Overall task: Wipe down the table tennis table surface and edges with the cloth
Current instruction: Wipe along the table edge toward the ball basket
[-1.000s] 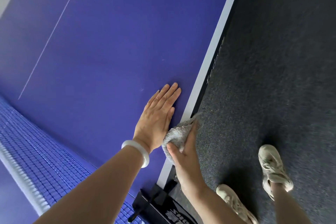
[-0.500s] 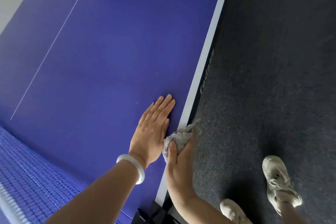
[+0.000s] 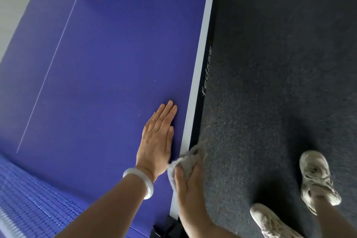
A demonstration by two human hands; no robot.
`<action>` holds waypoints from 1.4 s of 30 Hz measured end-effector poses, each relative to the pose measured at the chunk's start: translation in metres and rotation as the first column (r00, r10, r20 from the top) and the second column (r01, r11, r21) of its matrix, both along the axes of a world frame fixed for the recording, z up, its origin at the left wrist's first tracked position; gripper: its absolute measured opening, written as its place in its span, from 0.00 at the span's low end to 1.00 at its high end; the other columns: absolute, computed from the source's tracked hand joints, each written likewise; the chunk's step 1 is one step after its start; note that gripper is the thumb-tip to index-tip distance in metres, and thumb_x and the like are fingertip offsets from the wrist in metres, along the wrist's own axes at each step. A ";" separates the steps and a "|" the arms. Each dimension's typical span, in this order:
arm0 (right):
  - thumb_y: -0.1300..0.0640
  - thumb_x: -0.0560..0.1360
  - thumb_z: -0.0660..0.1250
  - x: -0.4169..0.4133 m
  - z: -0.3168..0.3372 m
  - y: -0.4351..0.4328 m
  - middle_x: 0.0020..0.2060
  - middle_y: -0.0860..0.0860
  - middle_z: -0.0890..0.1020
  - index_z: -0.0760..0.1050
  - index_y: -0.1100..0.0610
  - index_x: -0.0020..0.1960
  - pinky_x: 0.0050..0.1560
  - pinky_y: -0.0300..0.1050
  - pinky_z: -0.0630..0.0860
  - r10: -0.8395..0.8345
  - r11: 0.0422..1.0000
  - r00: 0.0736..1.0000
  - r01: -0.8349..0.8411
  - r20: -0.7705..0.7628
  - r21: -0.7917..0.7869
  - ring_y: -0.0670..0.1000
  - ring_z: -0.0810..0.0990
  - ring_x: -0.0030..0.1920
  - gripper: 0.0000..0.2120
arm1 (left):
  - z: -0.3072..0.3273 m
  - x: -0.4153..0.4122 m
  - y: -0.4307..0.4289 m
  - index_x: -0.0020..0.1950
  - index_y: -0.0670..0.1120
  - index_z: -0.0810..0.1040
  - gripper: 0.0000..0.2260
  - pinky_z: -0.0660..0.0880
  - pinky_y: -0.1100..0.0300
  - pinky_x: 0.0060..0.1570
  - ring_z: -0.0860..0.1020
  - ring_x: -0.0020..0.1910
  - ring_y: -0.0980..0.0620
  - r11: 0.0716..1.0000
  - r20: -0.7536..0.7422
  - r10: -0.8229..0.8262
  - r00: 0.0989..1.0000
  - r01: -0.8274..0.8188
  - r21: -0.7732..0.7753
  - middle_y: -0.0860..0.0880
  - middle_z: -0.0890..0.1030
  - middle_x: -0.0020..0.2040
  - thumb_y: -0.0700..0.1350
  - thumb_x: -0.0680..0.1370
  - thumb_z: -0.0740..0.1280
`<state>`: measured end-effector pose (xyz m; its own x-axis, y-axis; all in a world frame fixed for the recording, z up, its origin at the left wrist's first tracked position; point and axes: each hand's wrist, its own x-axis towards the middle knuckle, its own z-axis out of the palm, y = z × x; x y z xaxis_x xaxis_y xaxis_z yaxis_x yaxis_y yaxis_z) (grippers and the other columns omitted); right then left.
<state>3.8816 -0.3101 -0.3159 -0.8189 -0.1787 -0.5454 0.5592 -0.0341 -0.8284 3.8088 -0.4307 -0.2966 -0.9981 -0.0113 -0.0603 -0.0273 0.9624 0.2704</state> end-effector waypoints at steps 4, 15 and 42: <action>0.57 0.80 0.64 0.026 -0.002 0.001 0.73 0.60 0.62 0.41 0.62 0.78 0.73 0.44 0.60 0.249 0.967 0.963 -0.253 0.104 0.021 0.57 0.66 0.72 0.38 | 0.000 0.001 0.001 0.79 0.50 0.58 0.22 0.52 0.57 0.76 0.53 0.79 0.56 1.000 -0.009 -0.009 1.000 0.009 -0.007 0.55 0.58 0.79 0.44 0.84 0.49; 0.48 0.80 0.63 -0.113 -0.022 0.010 0.79 0.54 0.52 0.42 0.55 0.81 0.77 0.42 0.53 0.054 0.984 0.993 -0.070 -0.101 -0.161 0.49 0.53 0.78 0.39 | 0.000 0.003 0.006 0.79 0.49 0.59 0.22 0.52 0.59 0.76 0.54 0.79 0.54 0.999 -0.009 0.045 0.999 -0.045 0.013 0.57 0.57 0.80 0.41 0.84 0.52; 0.46 0.83 0.54 -0.313 -0.033 0.003 0.70 0.51 0.65 0.50 0.60 0.80 0.77 0.54 0.58 -0.178 0.955 0.964 0.121 -0.197 -0.269 0.48 0.65 0.71 0.32 | -0.004 -0.166 0.026 0.78 0.55 0.62 0.21 0.47 0.69 0.73 0.55 0.77 0.62 0.997 -0.076 0.076 0.994 -0.074 0.034 0.62 0.59 0.78 0.46 0.84 0.50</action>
<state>3.5686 -0.3073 -0.3491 -0.9401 -0.1534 -0.3046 0.3392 -0.3274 -0.8819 3.6431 -0.4048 -0.3005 -0.9962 -0.0857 0.0150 -0.0771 0.9495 0.3043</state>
